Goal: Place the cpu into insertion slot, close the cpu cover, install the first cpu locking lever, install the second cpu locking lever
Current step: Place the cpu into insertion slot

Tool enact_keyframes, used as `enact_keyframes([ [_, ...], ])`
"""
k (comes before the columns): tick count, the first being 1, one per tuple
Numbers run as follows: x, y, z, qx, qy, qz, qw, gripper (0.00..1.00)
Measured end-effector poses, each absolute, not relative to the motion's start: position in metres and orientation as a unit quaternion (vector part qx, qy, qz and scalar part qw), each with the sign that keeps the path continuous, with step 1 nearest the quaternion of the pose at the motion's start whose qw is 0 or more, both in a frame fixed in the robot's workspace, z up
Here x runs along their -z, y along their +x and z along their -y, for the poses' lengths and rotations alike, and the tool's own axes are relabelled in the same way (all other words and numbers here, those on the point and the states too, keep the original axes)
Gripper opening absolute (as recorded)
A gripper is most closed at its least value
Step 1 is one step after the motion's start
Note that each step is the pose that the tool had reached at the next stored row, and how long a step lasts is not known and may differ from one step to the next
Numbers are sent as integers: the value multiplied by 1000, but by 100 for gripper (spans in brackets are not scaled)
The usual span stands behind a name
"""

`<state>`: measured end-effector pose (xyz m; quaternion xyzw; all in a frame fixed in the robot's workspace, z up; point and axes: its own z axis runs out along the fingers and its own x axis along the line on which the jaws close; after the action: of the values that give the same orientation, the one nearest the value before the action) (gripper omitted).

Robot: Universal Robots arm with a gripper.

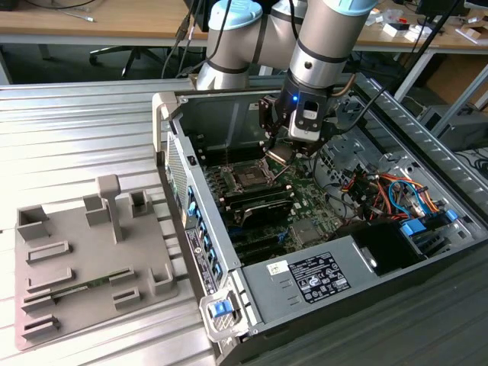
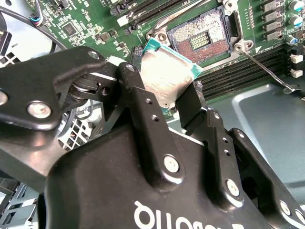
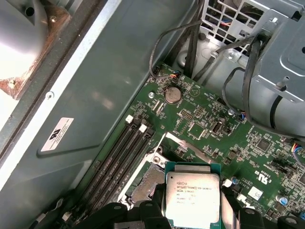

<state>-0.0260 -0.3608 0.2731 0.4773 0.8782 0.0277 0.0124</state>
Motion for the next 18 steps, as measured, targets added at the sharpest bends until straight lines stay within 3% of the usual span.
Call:
enact_keyframes([
  [18, -272, -26, 361, -27, 486, -873, 13, 54],
])
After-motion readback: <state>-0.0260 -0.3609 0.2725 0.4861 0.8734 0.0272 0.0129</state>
